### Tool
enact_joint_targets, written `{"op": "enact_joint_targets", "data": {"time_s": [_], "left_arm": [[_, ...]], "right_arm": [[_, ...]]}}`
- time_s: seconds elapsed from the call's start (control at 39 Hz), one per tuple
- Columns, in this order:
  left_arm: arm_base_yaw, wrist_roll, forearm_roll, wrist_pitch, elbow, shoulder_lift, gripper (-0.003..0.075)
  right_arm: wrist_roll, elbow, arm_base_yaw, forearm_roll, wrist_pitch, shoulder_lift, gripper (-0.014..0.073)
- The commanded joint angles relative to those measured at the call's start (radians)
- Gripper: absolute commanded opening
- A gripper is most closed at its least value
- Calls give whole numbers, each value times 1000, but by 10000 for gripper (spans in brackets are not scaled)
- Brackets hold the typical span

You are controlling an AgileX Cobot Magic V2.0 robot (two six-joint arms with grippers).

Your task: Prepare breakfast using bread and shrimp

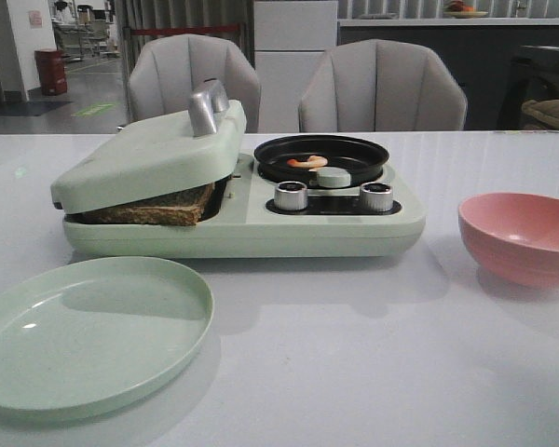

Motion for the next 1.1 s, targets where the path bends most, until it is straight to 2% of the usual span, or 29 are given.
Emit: {"op": "enact_joint_targets", "data": {"time_s": [0.0, 0.9, 1.08], "left_arm": [[3, -9, -1, -85, 20, -17, 113], [3, -9, 0, -85, 20, -17, 113], [3, -9, 0, -83, 20, -17, 113]], "right_arm": [[-7, -27, 1, 5, -80, 6, 141], [-7, -27, 0, 5, -80, -3, 141], [3, -24, -34, -104, -83, -68, 141]]}}
